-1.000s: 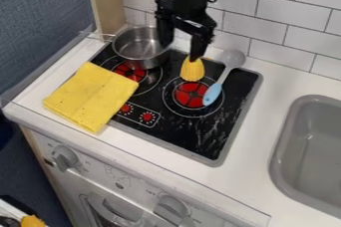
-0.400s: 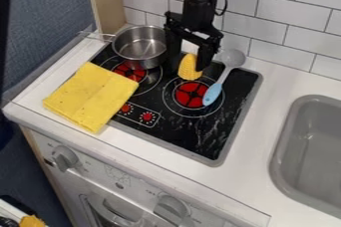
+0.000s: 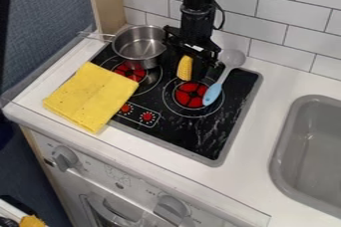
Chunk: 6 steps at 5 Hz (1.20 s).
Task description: Put the yellow object/ corn in side the silver pot
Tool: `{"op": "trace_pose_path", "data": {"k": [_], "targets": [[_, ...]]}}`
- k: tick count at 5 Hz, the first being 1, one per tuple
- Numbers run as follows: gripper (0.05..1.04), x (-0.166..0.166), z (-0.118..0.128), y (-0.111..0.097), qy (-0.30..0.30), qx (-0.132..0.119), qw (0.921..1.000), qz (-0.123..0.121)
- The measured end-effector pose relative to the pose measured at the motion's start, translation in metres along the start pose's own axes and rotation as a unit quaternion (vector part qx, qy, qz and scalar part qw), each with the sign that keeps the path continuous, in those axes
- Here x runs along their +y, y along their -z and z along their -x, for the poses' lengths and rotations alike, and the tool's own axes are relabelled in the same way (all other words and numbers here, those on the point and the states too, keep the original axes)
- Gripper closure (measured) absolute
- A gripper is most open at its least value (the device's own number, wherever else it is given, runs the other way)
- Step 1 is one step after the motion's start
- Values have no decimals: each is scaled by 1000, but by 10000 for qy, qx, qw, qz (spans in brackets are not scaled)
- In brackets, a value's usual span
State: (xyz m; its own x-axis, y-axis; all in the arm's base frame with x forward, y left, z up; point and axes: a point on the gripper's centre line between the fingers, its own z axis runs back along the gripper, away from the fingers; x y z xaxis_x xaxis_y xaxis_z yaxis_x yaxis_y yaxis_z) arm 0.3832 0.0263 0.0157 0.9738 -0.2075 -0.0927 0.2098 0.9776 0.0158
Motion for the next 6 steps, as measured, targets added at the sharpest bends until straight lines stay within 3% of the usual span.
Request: {"op": "trace_pose_path", "data": {"k": [1,2,3,4,5,6], "targets": [[425,2,-1,-19,52,-272,9996,-15],[426,26,-7,-44,-198,-654,9977,-18],[426,78,-12,-80,-830,-1125,9900,-214],[426,116,-9,-70,-1210,-986,9876,-153],[426,116,-1,-53,-1189,-800,9897,50],[426,106,14,-25,-1004,-449,9938,151]]}}
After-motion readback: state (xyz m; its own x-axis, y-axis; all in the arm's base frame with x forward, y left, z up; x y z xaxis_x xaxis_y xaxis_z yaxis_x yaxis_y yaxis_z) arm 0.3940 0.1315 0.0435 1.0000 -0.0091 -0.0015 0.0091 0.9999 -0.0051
